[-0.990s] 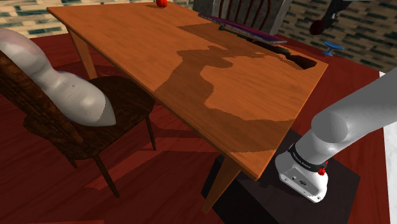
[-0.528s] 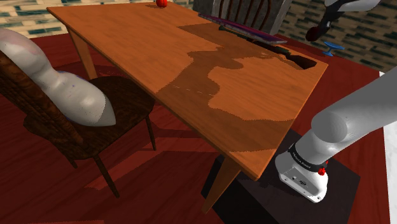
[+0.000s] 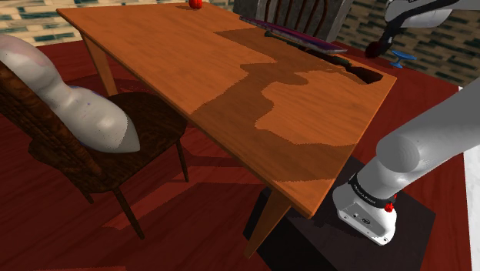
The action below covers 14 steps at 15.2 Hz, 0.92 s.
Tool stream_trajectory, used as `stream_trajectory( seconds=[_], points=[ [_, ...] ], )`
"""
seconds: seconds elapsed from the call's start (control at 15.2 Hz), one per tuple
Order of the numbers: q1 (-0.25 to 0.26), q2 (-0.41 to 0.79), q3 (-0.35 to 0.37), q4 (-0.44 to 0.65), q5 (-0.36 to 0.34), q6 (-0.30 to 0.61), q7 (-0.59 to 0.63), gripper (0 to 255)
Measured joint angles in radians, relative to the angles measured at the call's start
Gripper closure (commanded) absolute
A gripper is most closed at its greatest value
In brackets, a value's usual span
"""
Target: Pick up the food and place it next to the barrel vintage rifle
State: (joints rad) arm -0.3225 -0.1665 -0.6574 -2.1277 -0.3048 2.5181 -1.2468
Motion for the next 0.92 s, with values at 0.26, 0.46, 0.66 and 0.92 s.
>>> stream_trajectory(
  seconds=[0.26,0.46,0.66,0.92],
  points=[
    [-0.002,0.022,-0.010,-0.039,0.004,0.059,0.001,255],
    [-0.001,0.036,-0.013,-0.057,0.008,0.089,0.003,255],
    [-0.001,0.037,-0.014,-0.060,0.008,0.093,0.004,255],
    [-0.002,0.037,-0.014,-0.060,0.007,0.094,0.004,0]
  ],
)
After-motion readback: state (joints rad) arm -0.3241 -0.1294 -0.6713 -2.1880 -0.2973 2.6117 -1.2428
